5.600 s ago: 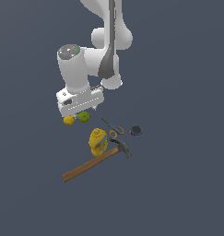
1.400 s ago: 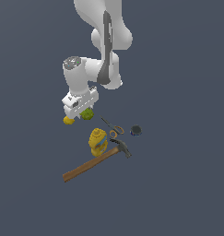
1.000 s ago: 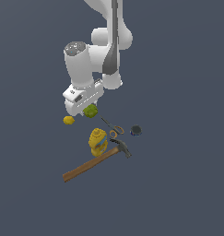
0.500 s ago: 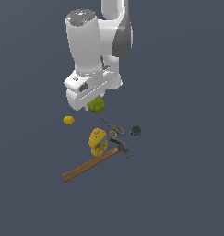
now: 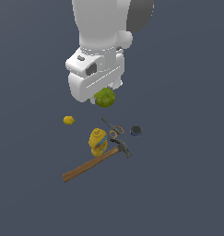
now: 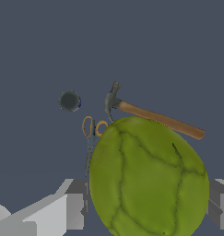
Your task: Pick up a designated object from a clutter of objects.
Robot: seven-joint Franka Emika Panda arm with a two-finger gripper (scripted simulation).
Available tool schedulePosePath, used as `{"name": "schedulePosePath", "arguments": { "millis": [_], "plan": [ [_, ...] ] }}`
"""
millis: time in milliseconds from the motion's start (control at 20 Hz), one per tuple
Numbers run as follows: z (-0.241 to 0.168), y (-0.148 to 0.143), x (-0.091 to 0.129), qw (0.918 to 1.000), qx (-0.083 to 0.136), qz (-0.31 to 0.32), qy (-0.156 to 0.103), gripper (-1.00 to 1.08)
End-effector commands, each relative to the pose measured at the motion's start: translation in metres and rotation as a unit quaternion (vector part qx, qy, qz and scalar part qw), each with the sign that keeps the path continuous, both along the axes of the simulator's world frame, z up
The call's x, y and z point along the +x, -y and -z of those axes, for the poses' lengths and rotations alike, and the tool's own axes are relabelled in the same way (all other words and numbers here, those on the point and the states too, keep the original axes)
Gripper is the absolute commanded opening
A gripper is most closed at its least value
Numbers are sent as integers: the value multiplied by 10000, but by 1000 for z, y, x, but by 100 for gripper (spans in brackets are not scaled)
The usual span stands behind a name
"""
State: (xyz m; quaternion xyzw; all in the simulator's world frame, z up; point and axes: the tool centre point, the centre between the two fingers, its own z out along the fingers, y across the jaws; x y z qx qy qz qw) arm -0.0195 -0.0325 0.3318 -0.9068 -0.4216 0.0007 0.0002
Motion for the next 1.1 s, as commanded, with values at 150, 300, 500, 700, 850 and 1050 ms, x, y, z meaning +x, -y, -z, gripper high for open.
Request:
{"name": "schedulePosePath", "arguments": {
  "millis": [150, 300, 500, 700, 850, 1050],
  "plan": [
    [-38, -17, 21, 10000, 1, 6, 7, -100],
    [-53, -24, 30, 10000, 2, 8, 8, -100],
    [-67, -31, 39, 10000, 2, 8, 8, -100],
    [-76, -35, 46, 10000, 2, 8, 8, -100],
    [-80, -37, 48, 10000, 2, 8, 8, -100],
    [-82, -38, 50, 10000, 2, 8, 8, -100]
  ]
}}
